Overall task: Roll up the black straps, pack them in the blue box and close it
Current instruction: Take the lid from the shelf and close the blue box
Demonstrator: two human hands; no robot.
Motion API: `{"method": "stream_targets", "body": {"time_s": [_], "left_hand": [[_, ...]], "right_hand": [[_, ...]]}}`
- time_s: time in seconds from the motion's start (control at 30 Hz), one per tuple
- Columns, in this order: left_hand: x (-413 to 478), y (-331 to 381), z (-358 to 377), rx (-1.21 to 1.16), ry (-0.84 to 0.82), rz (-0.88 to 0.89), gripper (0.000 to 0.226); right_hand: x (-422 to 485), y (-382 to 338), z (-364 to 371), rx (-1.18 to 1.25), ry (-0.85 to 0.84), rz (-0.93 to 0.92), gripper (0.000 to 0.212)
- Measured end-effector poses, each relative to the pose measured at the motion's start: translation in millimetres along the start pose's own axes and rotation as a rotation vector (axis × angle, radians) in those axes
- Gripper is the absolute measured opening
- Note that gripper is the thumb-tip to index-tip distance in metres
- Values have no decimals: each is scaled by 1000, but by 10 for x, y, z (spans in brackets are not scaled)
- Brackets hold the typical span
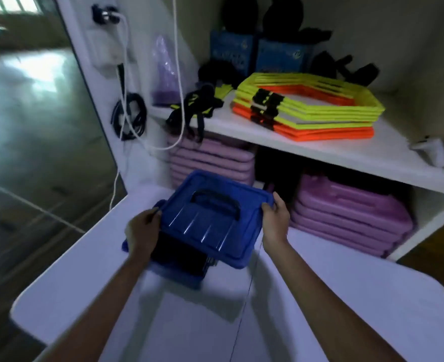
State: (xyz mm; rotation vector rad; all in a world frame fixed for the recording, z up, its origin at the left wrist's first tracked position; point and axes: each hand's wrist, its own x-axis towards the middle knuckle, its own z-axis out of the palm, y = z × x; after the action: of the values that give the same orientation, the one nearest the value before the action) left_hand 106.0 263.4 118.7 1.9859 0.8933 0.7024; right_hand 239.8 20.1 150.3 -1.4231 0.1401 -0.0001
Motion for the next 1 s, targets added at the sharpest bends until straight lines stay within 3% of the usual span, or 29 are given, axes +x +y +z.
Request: {"method": "stream_targets", "body": {"time_s": [0.13,0.37,0.53,0.8,1.0], "left_hand": [[-102,-445,-203,52,50,-115,27],[-164,-805,-240,36,57,-128,30],[-105,-1065,-192,142,-84,-51,33],[-17,-1133,-264,114,-109,-41,43],[52,-1226,-261,172,-109,-75,39]], "right_hand": [[-308,580,191,-270,-193,-4,39],[-507,1029,329,-473,-295,110,46],[-530,1067,396,-585,-404,135,63],[-225,990,595,-770,-524,174,65],[-149,1026,623,-742,-529,227,66]]}}
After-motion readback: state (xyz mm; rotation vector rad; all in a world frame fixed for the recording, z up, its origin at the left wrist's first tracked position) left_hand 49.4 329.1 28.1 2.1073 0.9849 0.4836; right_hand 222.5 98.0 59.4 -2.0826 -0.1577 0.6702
